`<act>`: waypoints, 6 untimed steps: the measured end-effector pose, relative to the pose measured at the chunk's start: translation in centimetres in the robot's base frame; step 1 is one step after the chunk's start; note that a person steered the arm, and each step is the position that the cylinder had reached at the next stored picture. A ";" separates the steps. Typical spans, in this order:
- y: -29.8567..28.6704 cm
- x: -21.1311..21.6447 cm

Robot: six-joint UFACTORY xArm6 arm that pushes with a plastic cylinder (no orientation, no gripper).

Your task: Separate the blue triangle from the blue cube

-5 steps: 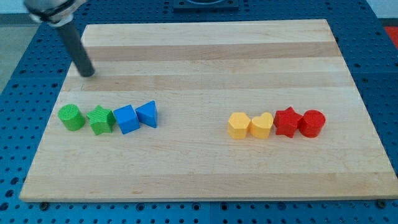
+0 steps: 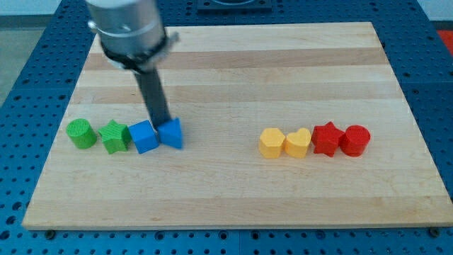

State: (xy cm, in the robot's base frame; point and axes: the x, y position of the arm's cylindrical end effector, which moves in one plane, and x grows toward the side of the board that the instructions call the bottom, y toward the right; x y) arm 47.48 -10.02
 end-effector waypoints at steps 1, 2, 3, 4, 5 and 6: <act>1.8 0.1; 1.9 5.0; 2.7 6.3; 6.0 7.8; 9.1 7.8; 11.8 7.8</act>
